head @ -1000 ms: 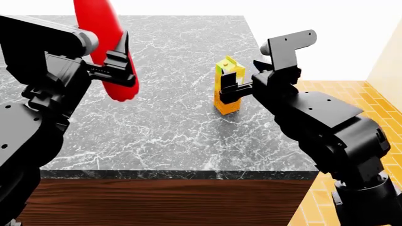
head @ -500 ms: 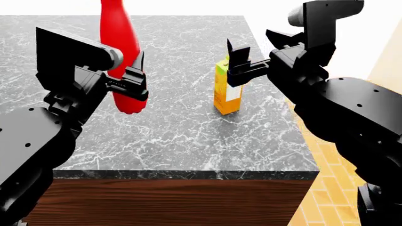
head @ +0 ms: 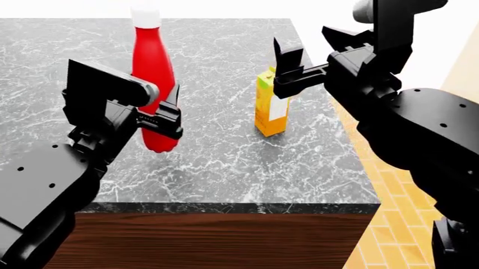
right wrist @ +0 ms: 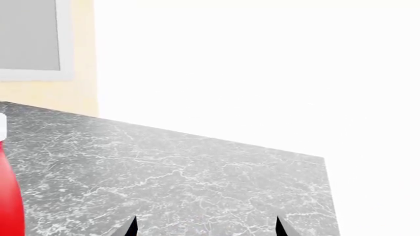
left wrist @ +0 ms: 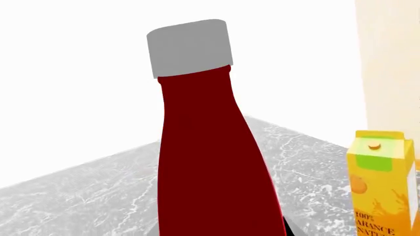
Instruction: Move the drinks to the dining counter.
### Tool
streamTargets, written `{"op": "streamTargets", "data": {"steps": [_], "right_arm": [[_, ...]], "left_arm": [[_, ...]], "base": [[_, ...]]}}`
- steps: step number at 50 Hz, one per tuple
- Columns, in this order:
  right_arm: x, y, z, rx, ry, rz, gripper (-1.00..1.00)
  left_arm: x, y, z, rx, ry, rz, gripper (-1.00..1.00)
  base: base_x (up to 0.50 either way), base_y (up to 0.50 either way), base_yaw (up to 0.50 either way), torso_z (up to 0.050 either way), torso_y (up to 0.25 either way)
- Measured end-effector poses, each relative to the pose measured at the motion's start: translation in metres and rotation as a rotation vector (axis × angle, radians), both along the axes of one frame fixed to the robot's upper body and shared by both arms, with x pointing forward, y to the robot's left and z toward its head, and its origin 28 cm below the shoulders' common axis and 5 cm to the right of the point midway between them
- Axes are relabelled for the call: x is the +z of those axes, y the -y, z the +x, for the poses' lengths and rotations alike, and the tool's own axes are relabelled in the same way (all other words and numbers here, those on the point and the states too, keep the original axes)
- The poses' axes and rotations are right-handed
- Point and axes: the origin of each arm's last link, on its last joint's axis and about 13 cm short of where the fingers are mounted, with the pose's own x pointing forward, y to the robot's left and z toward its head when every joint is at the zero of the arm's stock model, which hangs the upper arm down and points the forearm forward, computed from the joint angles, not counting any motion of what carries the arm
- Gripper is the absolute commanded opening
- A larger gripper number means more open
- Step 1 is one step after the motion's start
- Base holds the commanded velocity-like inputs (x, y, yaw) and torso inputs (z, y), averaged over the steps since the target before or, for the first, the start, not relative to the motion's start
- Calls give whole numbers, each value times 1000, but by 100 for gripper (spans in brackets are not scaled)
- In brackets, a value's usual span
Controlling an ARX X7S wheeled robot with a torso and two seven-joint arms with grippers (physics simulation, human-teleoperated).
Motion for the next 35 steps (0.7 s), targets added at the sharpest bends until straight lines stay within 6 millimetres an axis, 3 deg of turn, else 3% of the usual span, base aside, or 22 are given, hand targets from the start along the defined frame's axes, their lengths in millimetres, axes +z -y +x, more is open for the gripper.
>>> {"op": "streamTargets", "data": {"steps": [13,14,35], "right_arm": [[1,0,0,-3,3,-2,100],[1,0,0,-3,3,-2,100],[0,2,-2,-4,6,7,100]], "left_arm": [[-8,2,2,-5,-21,19,-100],[-8,2,2,-5,-22,20,100],[-3,3,-3,-14,11,23,100]], "base": [[0,0,0,1,1],[0,0,0,0,0],[0,0,0,0,0]]}}
